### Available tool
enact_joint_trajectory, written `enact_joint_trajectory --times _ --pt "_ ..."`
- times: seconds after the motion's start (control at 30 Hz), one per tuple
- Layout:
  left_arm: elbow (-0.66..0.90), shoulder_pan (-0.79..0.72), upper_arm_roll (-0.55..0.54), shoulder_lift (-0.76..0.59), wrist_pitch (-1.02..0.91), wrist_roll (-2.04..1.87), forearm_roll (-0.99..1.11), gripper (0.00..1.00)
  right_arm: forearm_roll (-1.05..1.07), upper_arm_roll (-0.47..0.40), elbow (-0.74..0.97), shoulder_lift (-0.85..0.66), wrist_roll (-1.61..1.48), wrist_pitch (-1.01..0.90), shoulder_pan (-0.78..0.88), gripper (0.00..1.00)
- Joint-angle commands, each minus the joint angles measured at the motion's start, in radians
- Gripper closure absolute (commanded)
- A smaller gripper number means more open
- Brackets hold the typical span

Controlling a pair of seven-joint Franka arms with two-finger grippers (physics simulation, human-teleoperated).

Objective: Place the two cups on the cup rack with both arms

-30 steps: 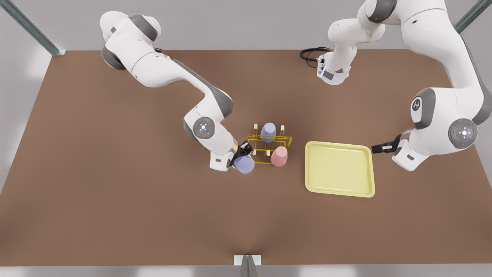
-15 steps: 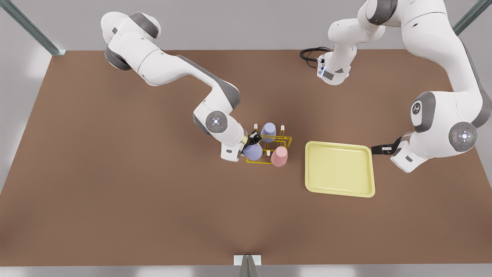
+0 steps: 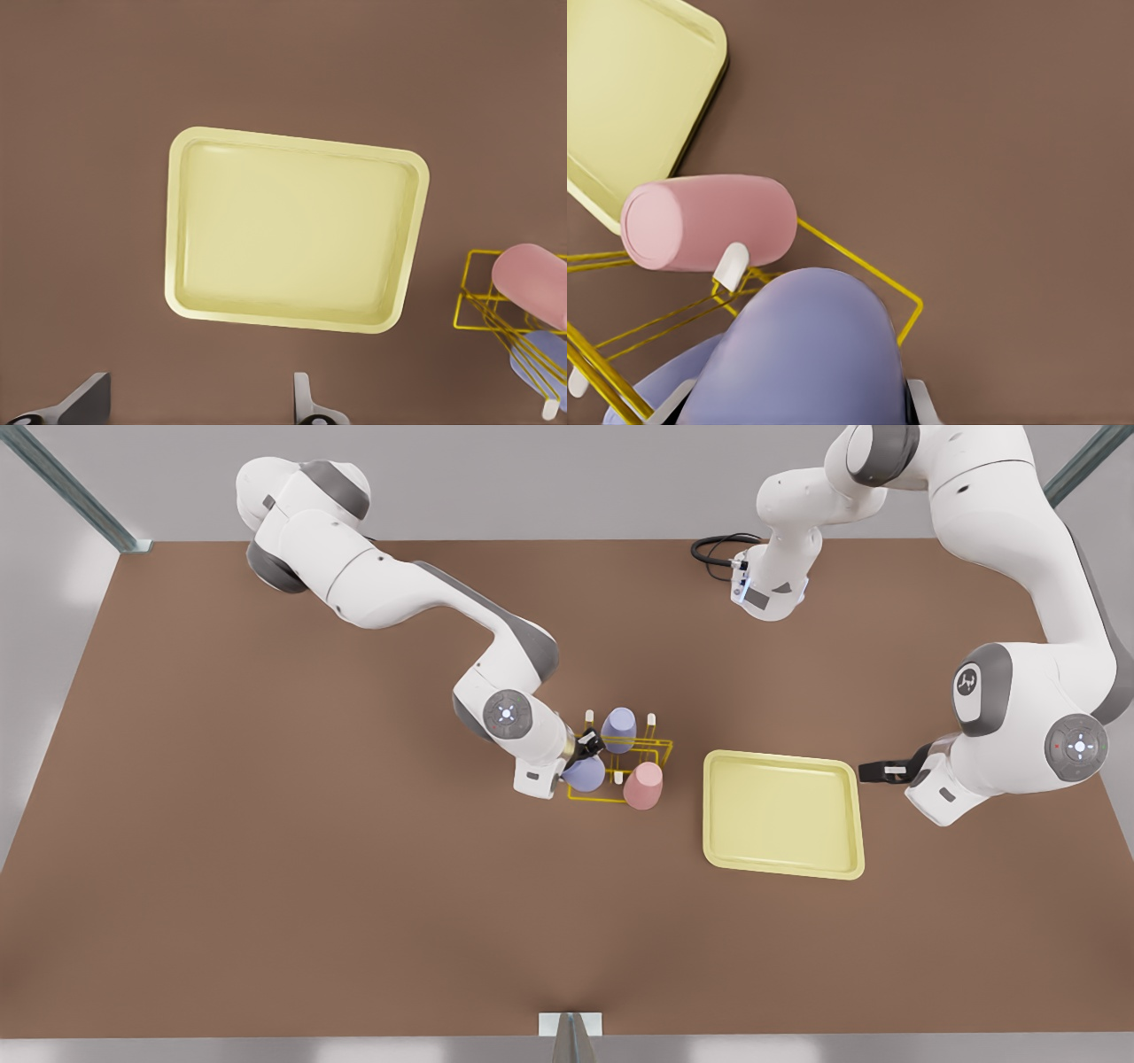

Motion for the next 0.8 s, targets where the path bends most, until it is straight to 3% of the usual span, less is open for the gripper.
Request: enact_joint_trajectory --times 0.0,0.2,0.27,0.3,0.37,0.4,0.5,0.53,0.6,0.67,0.77 --pt "0.000 0.000 0.000 0.000 0.000 0.035 -0.001 0.00 -0.005 0.001 -0.001 -0.001 0.040 -0.011 0.001 0.00" --pt "0.000 -0.005 -0.003 0.000 0.000 0.035 -0.001 0.00 -0.005 0.001 0.008 -0.003 0.034 -0.041 -0.014 0.00" --pt "0.000 -0.006 -0.003 0.000 0.000 0.035 -0.001 0.00 -0.013 -0.009 0.065 -0.035 0.048 -0.214 -0.046 0.00" --pt "0.000 -0.008 -0.005 -0.001 0.000 0.035 -0.001 0.00 -0.120 -0.059 0.102 -0.046 0.082 -0.378 -0.049 0.00" --pt "0.008 -0.008 -0.008 -0.001 -0.003 0.035 -0.001 0.00 -0.401 -0.176 0.108 -0.067 0.095 -0.521 -0.075 0.00" --pt "0.010 -0.008 -0.008 -0.001 -0.006 0.036 -0.002 0.00 -0.385 -0.230 0.132 -0.080 0.082 -0.527 -0.144 0.00" --pt "0.010 -0.008 -0.008 -0.001 -0.006 0.035 -0.002 0.00 -0.283 -0.253 0.231 -0.181 -0.076 -0.647 -0.282 0.00" --pt "0.010 -0.006 -0.008 -0.001 -0.006 0.036 -0.001 0.00 -0.188 -0.328 0.108 -0.352 -0.141 -0.642 -0.316 0.00" --pt "0.010 -0.005 -0.008 0.000 -0.004 0.036 -0.001 0.00 -0.076 -0.446 -0.059 -0.535 -0.233 -0.620 -0.313 0.00" --pt "0.008 0.000 -0.006 0.000 -0.015 0.036 -0.002 0.00 -0.072 -0.449 -0.204 -0.684 -0.222 -0.611 -0.313 0.00" --pt "0.008 0.000 -0.008 -0.003 -0.061 0.035 -0.002 0.00 -0.063 -0.455 -0.204 -0.695 -0.225 -0.613 -0.313 0.00"
